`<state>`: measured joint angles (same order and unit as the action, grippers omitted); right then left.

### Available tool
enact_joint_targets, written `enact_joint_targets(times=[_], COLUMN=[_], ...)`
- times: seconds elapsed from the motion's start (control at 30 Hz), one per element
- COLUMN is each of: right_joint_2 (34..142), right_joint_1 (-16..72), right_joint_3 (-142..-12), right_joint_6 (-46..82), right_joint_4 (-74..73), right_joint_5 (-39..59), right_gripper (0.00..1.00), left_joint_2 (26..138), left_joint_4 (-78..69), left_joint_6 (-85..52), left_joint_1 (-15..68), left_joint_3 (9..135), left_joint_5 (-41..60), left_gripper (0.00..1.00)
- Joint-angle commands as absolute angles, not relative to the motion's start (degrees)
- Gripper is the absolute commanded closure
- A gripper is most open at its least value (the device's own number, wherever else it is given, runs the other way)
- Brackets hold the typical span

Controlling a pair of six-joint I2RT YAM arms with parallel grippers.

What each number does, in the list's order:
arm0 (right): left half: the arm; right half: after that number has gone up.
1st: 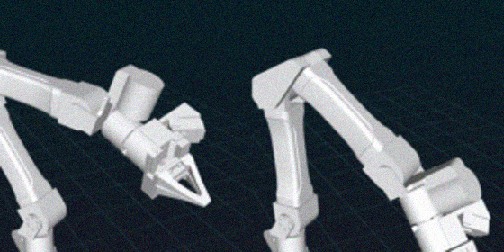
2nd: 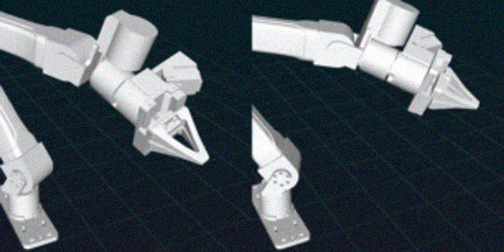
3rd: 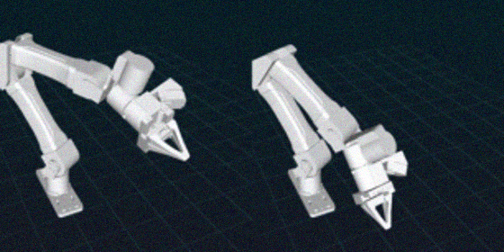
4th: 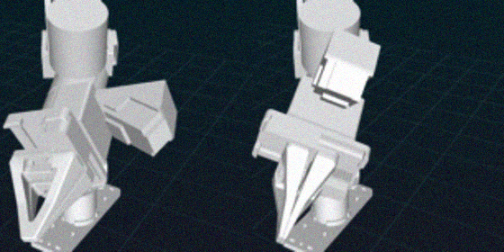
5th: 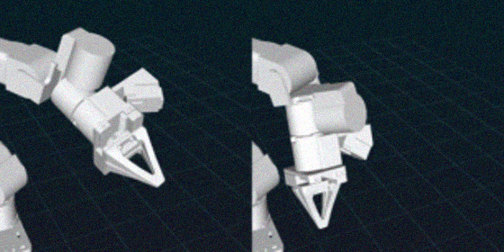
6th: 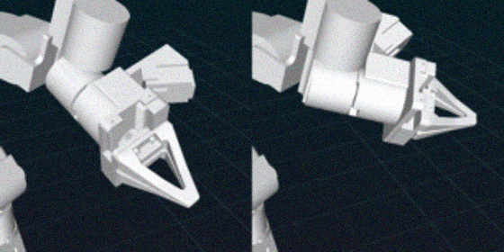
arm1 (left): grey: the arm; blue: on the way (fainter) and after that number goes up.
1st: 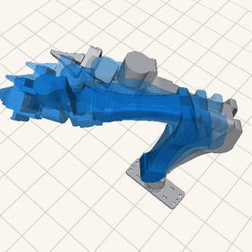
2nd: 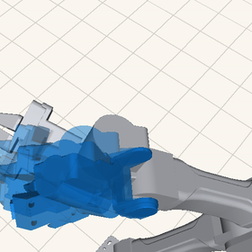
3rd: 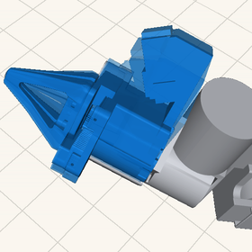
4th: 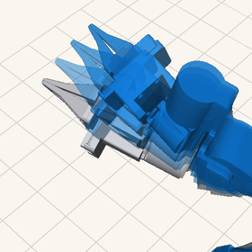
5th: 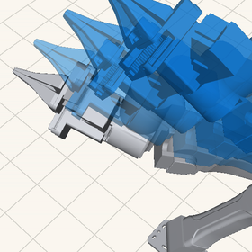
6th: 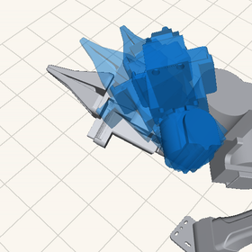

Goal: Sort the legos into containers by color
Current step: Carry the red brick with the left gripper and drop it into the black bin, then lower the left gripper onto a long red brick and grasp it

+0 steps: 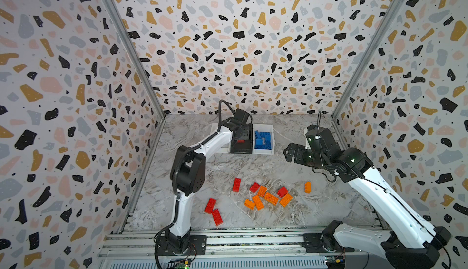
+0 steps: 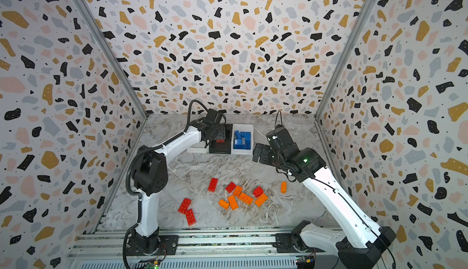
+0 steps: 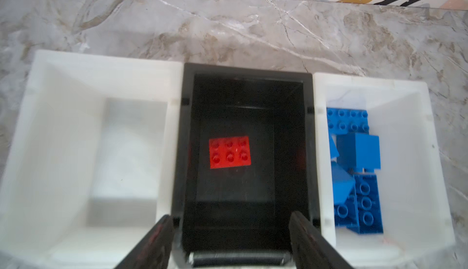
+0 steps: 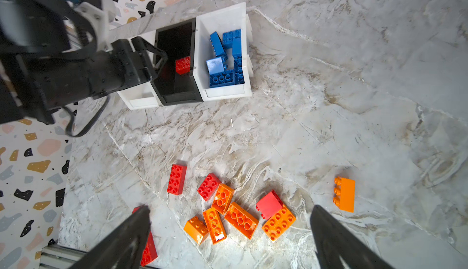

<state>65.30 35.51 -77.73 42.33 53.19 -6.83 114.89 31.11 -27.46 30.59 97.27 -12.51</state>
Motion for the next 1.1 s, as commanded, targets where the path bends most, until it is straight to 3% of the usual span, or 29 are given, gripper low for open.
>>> enact_joint_targets(times=[0.0, 0.3, 0.43, 0.67, 1.07], right_joint_2=[66.97, 68.03, 67.98, 65.5, 60.4], right_joint_1=[34.7, 34.68, 34.8, 35.89, 41.03], right_joint_3=[-77.95, -74.47, -73.67, -72.88, -68.33], right_joint_6=[39.38, 36.76, 36.26, 37.24, 42.72], right_joint_4=[51.69, 47.85, 47.23, 48.26, 47.64], right_joint_5=[-3.96, 1.75, 3.21, 3.64, -2.37], right_gripper=[0.01, 0.01, 0.01, 0.01, 0.01], left_joint_2=[104.43, 82.42, 77.34, 77.39, 86.71], left_joint_4=[27.07, 19.5, 15.94, 13.68, 9.5], left_joint_6=[-25.35, -31.04, -34.05, -34.54, -32.92], left_joint_1=[31.86, 38.37, 42.08, 45.1, 46.01], left_joint_3=[84.98, 50.85, 43.49, 40.56, 41.85], left_joint_5=[-13.58, -12.32, -12.37, -13.07, -9.89], left_gripper=[0.27, 0.28, 0.28, 0.27, 0.29])
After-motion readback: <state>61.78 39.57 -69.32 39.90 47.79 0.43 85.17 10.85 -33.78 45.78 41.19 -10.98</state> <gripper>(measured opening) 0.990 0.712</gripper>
